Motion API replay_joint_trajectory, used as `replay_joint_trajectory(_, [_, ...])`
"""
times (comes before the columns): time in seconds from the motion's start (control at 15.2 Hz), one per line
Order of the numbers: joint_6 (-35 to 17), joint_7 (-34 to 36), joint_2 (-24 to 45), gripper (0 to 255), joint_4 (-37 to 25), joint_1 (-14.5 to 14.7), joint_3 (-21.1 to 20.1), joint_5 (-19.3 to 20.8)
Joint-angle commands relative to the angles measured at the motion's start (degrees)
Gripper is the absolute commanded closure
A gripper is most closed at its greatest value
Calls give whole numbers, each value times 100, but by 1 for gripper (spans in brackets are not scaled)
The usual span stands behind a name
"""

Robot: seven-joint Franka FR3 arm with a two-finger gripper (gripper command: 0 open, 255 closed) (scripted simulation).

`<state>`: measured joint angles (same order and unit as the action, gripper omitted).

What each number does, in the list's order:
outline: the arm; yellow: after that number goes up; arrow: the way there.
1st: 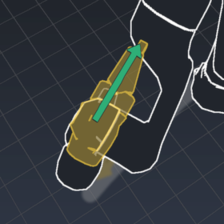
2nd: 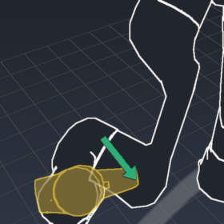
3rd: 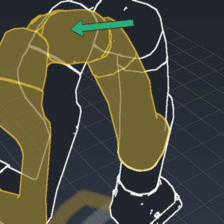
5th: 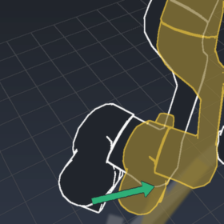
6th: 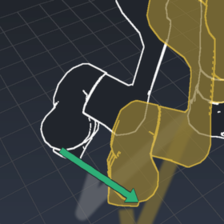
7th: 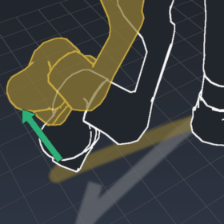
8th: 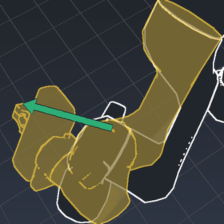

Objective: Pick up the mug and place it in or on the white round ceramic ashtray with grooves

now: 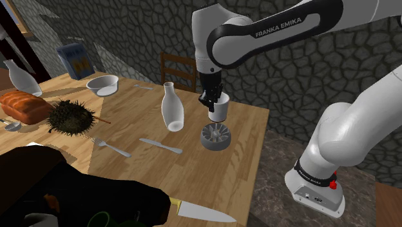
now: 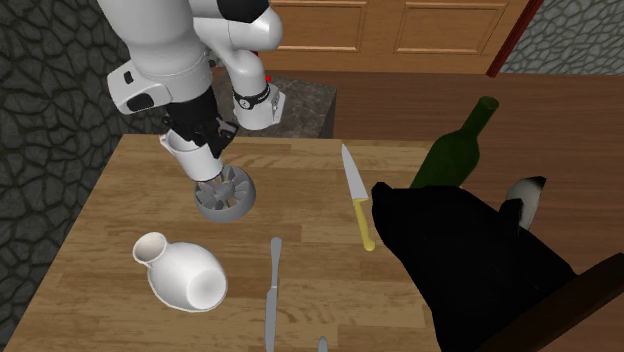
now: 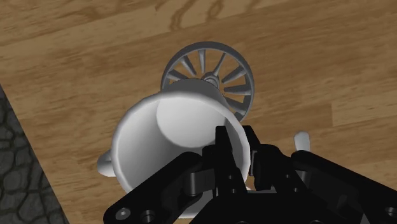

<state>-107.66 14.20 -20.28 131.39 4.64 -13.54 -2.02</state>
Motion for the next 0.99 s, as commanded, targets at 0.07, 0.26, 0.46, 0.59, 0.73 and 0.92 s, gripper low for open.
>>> replay_joint_trajectory(0.07, [-251, 0, 39, 255, 209, -1, -8, 2])
replay_joint_trajectory(0.26, [-492, 17, 107, 255, 384, 0, -25, 8])
replay_joint_trajectory(0.46, [-737, 37, 188, 255, 548, -1, -43, 16])
replay_joint_trajectory(0.59, [-901, 51, 250, 255, 652, -2, -56, 24])
replay_joint_trajectory(0.73, [-1067, 67, 318, 255, 752, -4, -69, 34])
replay_joint_trajectory(0.92, [-1228, 84, 389, 255, 844, -7, -82, 45])
